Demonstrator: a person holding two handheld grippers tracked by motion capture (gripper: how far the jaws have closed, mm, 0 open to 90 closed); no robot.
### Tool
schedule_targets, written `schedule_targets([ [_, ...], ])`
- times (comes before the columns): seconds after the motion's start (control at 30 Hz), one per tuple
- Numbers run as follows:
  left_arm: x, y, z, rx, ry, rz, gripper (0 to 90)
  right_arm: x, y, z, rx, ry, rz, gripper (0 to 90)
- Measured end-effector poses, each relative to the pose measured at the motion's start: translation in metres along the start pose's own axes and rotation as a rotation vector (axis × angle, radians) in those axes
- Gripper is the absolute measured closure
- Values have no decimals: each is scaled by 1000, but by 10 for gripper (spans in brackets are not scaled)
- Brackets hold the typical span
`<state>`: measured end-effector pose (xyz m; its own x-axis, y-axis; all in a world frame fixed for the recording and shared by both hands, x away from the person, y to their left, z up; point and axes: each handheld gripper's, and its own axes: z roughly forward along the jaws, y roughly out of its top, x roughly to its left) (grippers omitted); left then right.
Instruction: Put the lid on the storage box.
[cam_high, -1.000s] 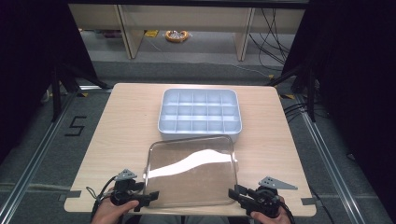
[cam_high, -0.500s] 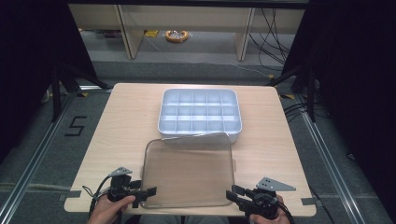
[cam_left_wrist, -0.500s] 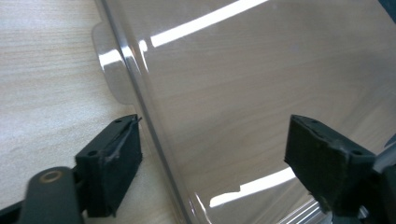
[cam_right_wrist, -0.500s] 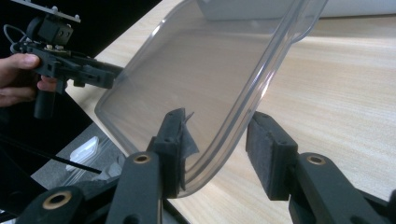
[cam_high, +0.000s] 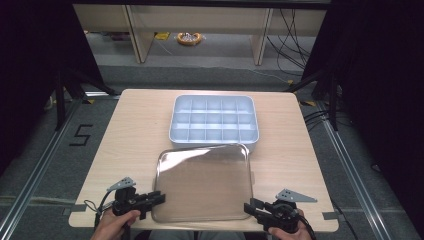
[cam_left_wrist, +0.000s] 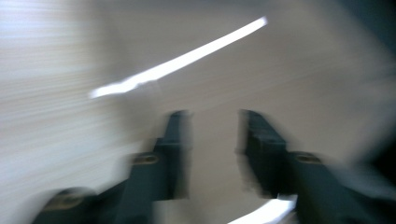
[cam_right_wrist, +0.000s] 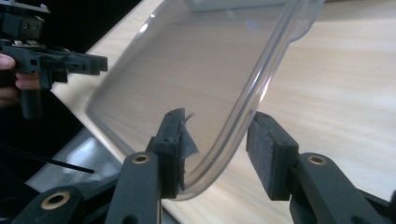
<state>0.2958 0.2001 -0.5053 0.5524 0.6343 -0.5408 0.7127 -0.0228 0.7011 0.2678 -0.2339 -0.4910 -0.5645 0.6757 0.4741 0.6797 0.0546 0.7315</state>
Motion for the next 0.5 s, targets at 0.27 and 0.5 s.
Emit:
schedule_targets([
  [0.27,1,-4,-1,61,149,123,548,3,-6,16,82,-5,-5,624],
  [0.5,2,0,-14,-1,245,102,386,3,-7,13,66,-2,-14,652],
])
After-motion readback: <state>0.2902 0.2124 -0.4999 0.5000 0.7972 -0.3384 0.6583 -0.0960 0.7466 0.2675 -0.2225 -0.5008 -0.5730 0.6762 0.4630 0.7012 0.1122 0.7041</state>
